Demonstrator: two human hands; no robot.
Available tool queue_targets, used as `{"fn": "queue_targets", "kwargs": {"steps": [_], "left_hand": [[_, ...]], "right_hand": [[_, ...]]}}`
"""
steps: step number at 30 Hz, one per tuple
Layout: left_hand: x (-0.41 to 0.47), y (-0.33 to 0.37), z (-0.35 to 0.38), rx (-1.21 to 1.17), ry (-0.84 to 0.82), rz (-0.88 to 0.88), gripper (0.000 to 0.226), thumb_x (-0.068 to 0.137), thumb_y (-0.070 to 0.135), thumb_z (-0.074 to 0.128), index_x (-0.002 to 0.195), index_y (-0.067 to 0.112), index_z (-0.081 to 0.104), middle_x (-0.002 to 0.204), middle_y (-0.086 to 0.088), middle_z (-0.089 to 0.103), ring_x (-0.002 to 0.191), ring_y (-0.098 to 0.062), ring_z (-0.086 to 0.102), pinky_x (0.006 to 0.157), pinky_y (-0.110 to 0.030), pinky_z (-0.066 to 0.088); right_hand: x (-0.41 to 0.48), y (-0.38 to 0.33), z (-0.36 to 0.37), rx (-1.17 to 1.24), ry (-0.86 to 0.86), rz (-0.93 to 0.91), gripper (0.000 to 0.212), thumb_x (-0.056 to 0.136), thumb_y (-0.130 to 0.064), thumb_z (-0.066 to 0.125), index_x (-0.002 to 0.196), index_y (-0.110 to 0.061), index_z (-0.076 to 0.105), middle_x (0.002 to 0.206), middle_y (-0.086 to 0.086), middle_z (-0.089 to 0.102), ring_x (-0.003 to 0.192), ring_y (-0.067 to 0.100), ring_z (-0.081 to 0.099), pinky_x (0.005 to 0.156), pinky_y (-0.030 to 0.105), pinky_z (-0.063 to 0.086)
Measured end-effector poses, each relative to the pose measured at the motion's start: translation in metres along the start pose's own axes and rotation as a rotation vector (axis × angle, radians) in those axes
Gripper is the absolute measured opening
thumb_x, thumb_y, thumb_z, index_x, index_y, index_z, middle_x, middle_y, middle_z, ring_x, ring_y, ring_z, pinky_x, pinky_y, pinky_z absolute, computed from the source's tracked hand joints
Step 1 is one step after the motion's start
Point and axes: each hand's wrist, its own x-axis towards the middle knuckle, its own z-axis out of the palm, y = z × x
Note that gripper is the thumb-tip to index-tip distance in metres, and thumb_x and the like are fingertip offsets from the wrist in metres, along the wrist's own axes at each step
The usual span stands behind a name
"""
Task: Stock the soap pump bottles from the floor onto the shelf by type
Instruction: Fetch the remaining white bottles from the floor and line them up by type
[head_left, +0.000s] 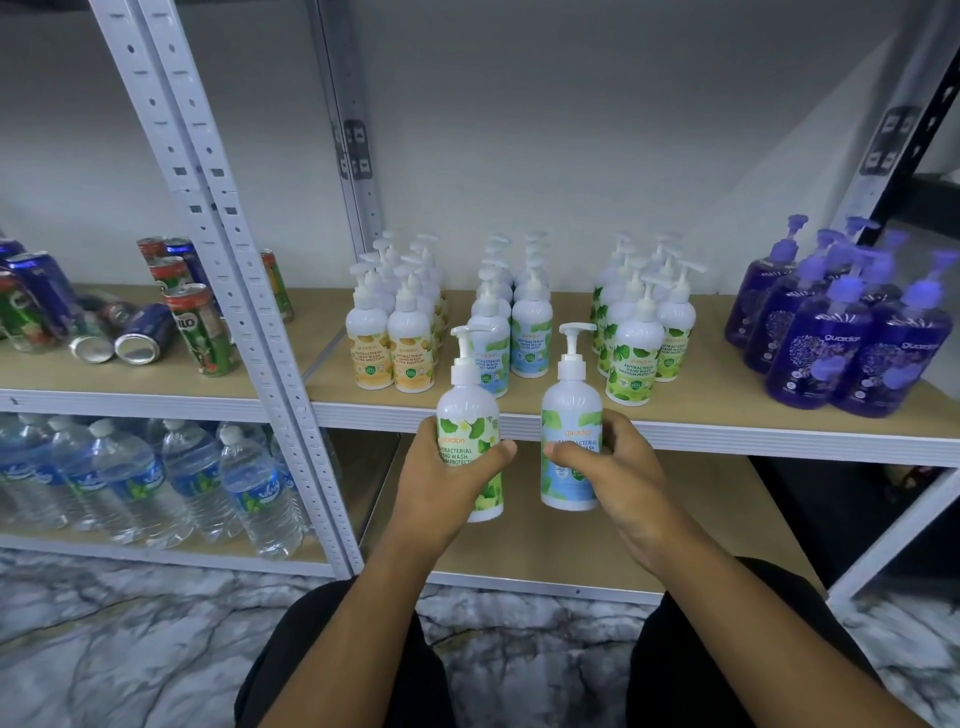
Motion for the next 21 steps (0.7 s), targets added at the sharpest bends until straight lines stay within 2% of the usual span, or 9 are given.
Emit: {"fn": "queue_targets", "kwargs": {"steps": [2, 5, 9, 12, 16, 18, 21], "left_hand": [[0.003, 0.002, 0.000, 0.022, 0.013, 0.047, 0.047, 0.080, 0.021, 0.084, 0.115, 0.024, 0.053, 0.101, 0.003, 0.070, 0.082, 0.001, 0.069, 0.064, -0.012, 0.052], [0.013, 0.010, 0.002, 0.011, -0.012, 0.064, 0.054, 0.080, 0.020, 0.083, 0.120, 0.024, 0.047, 0.107, 0.002, 0.068, 0.090, -0.004, 0.069, 0.067, -0.014, 0.054], [0.038, 0.026, 0.000, 0.053, -0.073, 0.104, 0.053, 0.084, 0.008, 0.077, 0.124, 0.014, 0.043, 0.107, -0.005, 0.067, 0.087, -0.008, 0.068, 0.060, -0.011, 0.052], [0.059, 0.028, -0.002, 0.070, -0.034, 0.154, 0.052, 0.082, 0.012, 0.080, 0.124, 0.012, 0.049, 0.106, -0.005, 0.070, 0.085, -0.008, 0.070, 0.064, -0.016, 0.055], [0.070, 0.013, -0.005, 0.019, 0.047, 0.132, 0.050, 0.083, 0.012, 0.081, 0.124, 0.010, 0.053, 0.106, -0.005, 0.069, 0.081, -0.006, 0.069, 0.061, -0.012, 0.053], [0.071, 0.005, -0.005, -0.014, 0.051, 0.102, 0.049, 0.083, 0.010, 0.079, 0.124, 0.010, 0.053, 0.108, -0.006, 0.068, 0.085, -0.007, 0.068, 0.061, -0.012, 0.053], [0.074, 0.000, -0.004, -0.022, 0.053, 0.085, 0.049, 0.084, 0.011, 0.079, 0.124, 0.015, 0.052, 0.107, -0.003, 0.068, 0.085, -0.006, 0.068, 0.060, -0.011, 0.053]], "right_hand": [[0.003, -0.002, 0.001, -0.010, 0.013, -0.016, 0.045, 0.078, -0.011, 0.081, 0.117, -0.022, 0.061, 0.100, -0.005, 0.071, 0.078, 0.002, 0.071, 0.063, 0.017, 0.053], [0.009, -0.005, 0.002, -0.031, 0.032, -0.051, 0.046, 0.080, -0.010, 0.080, 0.118, -0.022, 0.059, 0.099, -0.009, 0.069, 0.070, -0.005, 0.068, 0.054, 0.008, 0.048], [0.025, -0.013, 0.005, -0.079, 0.032, -0.099, 0.048, 0.079, -0.011, 0.081, 0.119, -0.023, 0.057, 0.100, -0.012, 0.067, 0.072, -0.008, 0.067, 0.055, 0.007, 0.047], [0.043, -0.023, 0.009, -0.122, 0.019, -0.158, 0.046, 0.081, -0.010, 0.079, 0.118, -0.024, 0.056, 0.101, -0.013, 0.065, 0.071, -0.013, 0.063, 0.055, 0.006, 0.046], [0.073, -0.032, 0.018, -0.154, 0.032, -0.214, 0.053, 0.078, -0.017, 0.083, 0.120, -0.030, 0.054, 0.104, -0.013, 0.067, 0.081, -0.010, 0.065, 0.070, 0.016, 0.053], [0.088, -0.027, 0.022, -0.166, 0.048, -0.222, 0.055, 0.077, -0.018, 0.085, 0.123, -0.028, 0.055, 0.107, -0.012, 0.068, 0.089, -0.004, 0.067, 0.077, 0.023, 0.056], [0.104, -0.013, 0.026, -0.205, 0.065, -0.245, 0.055, 0.076, -0.018, 0.085, 0.122, -0.025, 0.056, 0.110, -0.011, 0.068, 0.093, -0.002, 0.066, 0.079, 0.022, 0.055]]}}
